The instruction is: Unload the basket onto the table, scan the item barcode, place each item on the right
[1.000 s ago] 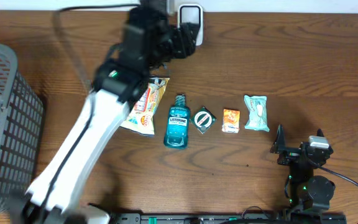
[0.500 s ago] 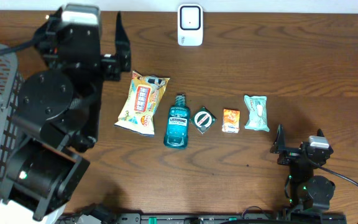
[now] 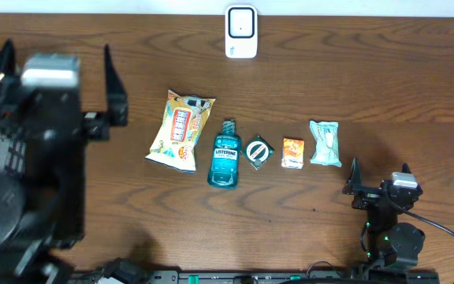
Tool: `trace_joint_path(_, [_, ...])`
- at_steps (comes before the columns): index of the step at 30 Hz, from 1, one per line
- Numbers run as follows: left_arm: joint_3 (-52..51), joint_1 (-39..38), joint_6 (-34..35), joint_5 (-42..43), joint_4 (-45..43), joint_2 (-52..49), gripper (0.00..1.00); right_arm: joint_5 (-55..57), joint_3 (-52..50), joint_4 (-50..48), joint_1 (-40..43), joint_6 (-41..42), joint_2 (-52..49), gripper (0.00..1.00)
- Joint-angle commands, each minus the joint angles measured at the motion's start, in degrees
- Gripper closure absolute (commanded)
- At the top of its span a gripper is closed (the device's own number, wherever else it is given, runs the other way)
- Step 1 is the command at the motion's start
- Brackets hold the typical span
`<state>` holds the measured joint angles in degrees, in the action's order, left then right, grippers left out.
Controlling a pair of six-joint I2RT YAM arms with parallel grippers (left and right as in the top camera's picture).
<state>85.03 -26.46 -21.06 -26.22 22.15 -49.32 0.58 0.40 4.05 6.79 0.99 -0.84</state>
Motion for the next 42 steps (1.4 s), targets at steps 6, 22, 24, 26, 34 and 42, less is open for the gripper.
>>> trace_joint_path(6, [-5.7,7.3,-0.7,15.4,0.7,14.9,0.02,-0.3,-0.1,0.2,0.1,-0.4,0.4,0.01])
trace_joint_path(22, [-7.5,18.9,1.5,18.1,-5.4,33.2,0.02,-7.3,-0.1,-0.3,0.1,14.2,0.4,0.01])
trace_joint_path(24, [-6.9,18.9,1.9,18.1,-2.7,33.4,0.02,-9.3,-0.1,-0.4,0.1,24.2,0.4,0.01])
trace_joint_path(26, [-6.9,18.9,3.3,18.1,-2.0,33.8,0.02,-10.3,-0.1,-0.5,0.1,33.4,0.4,0.01])
trace_joint_path(34, [-9.4,18.9,6.8,18.1,0.9,36.7,0.02,-26.3,-0.1,-1.7,0.1,45.7,0.3,0.01])
trace_joint_path(42, [-11.8,18.9,6.8,18.1,-1.9,37.1,0.02,-41.2,-0.1,-1.1,0.1,40.7,0.0,0.01])
